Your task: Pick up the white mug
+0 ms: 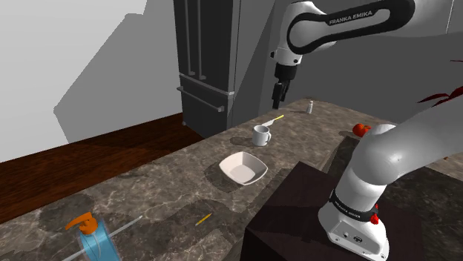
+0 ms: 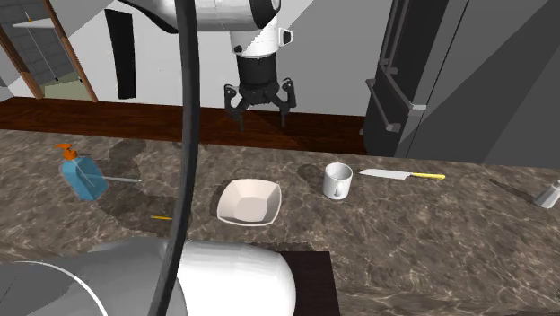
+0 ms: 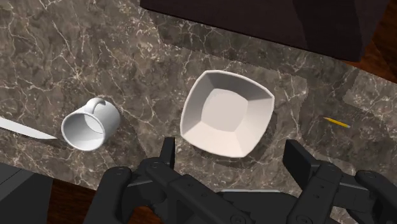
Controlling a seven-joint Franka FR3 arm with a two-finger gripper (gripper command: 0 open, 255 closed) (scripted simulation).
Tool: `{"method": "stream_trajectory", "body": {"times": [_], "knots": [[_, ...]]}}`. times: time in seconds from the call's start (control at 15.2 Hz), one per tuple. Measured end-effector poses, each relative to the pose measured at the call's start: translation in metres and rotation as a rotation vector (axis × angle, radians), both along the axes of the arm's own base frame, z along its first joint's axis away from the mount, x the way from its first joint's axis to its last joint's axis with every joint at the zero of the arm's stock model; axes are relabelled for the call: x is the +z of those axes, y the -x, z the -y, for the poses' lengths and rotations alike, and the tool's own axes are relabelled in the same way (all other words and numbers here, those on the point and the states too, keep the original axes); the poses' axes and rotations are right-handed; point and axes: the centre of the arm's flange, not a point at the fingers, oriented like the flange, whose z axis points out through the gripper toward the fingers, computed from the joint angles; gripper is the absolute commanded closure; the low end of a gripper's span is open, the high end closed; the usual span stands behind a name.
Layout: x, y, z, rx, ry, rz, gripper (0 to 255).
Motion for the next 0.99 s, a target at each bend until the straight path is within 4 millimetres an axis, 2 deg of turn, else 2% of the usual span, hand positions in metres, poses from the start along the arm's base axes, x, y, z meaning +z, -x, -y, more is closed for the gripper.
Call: {"method": "stream_trajectory", "body": {"times": [0.86, 0.99], "knots": [[-0.109, -0.075, 0.113, -0.008, -0.013, 0.001, 0], [-0.124, -0.087, 0.135, -0.01, -0.014, 0.002, 0]]}}
